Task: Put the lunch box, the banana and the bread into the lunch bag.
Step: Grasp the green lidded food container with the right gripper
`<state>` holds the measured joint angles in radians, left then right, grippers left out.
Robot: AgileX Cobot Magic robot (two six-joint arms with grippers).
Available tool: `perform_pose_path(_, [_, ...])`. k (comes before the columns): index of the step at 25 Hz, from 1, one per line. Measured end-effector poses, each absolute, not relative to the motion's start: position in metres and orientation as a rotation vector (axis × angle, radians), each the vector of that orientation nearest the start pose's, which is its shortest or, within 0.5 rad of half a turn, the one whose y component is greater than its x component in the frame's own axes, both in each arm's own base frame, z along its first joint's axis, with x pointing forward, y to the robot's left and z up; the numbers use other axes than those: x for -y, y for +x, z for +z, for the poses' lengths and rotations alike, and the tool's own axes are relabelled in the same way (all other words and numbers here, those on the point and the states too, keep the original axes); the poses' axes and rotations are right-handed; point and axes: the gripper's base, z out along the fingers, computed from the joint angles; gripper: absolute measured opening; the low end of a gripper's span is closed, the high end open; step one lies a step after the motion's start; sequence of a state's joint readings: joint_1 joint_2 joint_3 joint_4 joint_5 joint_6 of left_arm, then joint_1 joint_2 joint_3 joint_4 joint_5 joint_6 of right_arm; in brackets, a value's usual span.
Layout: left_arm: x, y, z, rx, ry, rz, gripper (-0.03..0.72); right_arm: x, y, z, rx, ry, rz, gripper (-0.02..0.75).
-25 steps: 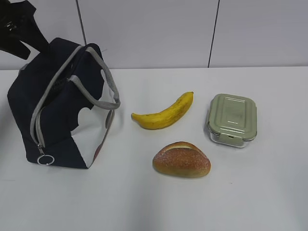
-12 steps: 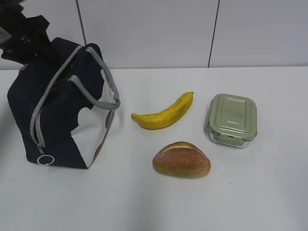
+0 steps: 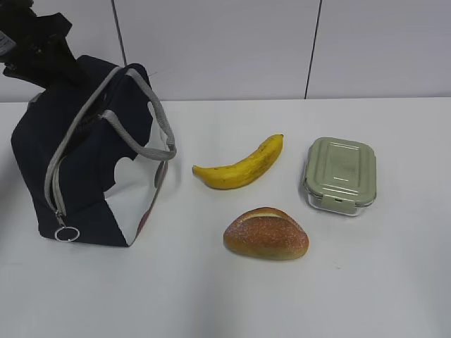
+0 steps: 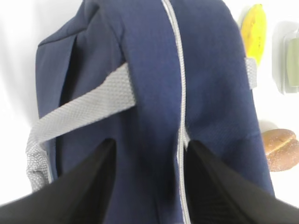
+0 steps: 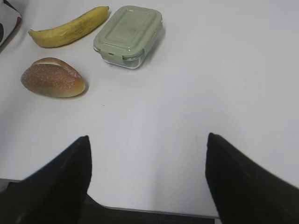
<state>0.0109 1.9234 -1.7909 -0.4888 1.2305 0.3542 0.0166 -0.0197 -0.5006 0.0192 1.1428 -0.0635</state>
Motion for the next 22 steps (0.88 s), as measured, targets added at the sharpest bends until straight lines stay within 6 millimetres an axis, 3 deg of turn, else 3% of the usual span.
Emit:
perform_pose_path(7, [0.0343, 0.4129, 0.307, -2.698, 0.34, -0.56, 0.312, -0.0014, -0.0116, 0.2708, -2.104, -0.086, -0.005, 0.561])
perform_pose_path(13, [0.0339, 0.4139, 0.3041, -2.707, 0.341, -0.556, 0.084, -0.0014, -0.0116, 0.2708, -2.104, -0.086, -0.005, 0.561])
perform_pose_path(16, [0.0339, 0.4139, 0.3041, -2.707, 0.341, -0.556, 0.008, -0.0014, -0.0116, 0.2708, -2.104, -0.086, -0.005, 0.561])
perform_pose_path(22, [0.0369, 0.4142, 0.3052, -2.701, 0.295, -0.615, 0.0, -0.0014, -0.0116, 0.2708, -2.104, -0.086, -0.005, 0.561])
